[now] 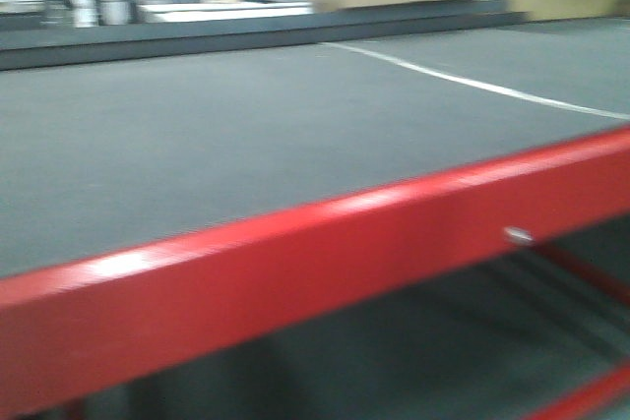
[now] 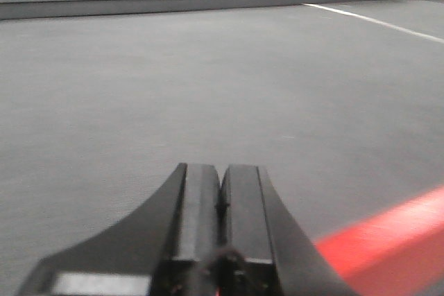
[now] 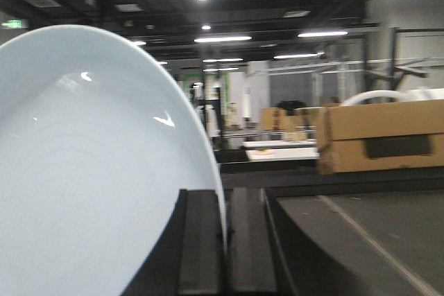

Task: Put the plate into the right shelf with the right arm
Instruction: 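Drive to the steel shelf of blue bins holding the plate in the right gripper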

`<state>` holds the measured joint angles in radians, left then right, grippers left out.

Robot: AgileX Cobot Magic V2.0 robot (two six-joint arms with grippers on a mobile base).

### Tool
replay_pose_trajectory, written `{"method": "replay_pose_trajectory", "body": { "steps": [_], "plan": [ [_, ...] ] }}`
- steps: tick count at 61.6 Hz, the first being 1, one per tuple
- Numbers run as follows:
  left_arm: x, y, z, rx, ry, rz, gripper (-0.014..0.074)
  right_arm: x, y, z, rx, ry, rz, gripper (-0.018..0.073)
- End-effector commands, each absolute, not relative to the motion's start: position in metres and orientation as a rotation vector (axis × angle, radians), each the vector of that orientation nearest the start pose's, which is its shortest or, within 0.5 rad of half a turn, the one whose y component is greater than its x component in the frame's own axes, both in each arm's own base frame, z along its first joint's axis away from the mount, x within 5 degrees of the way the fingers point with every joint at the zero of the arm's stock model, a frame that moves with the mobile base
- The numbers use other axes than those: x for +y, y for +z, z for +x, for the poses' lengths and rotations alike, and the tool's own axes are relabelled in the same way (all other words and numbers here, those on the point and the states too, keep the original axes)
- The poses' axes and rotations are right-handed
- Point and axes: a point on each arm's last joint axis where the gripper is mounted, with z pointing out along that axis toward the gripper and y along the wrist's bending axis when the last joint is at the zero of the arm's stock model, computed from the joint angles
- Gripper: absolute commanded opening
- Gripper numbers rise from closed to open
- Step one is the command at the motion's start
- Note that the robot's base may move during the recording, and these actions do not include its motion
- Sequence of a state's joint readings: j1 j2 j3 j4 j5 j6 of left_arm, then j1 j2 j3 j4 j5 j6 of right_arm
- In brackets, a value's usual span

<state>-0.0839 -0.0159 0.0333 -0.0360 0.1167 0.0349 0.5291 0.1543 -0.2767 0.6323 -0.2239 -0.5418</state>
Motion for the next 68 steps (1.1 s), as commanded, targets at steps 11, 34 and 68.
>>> {"method": "replay_pose_trajectory", "body": {
  "steps": [11, 34, 68],
  "plan": [
    [-0.0053, 0.1976, 0.0562, 1.533, -0.082, 0.063, -0.0047, 0.0098, 0.3268, 0.0481, 1.107, 0.428, -0.103, 0.0057],
    [-0.0053, 0.1976, 0.0562, 1.533, -0.082, 0.063, -0.0047, 0.0097, 0.3269, 0.0481, 1.107, 0.427, -0.103, 0.0057],
    [-0.0053, 0.1976, 0.0562, 1.533, -0.083, 0.064, -0.0047, 0.0098, 0.3268, 0.0481, 1.107, 0.428, -0.103, 0.0057]
  ]
}}
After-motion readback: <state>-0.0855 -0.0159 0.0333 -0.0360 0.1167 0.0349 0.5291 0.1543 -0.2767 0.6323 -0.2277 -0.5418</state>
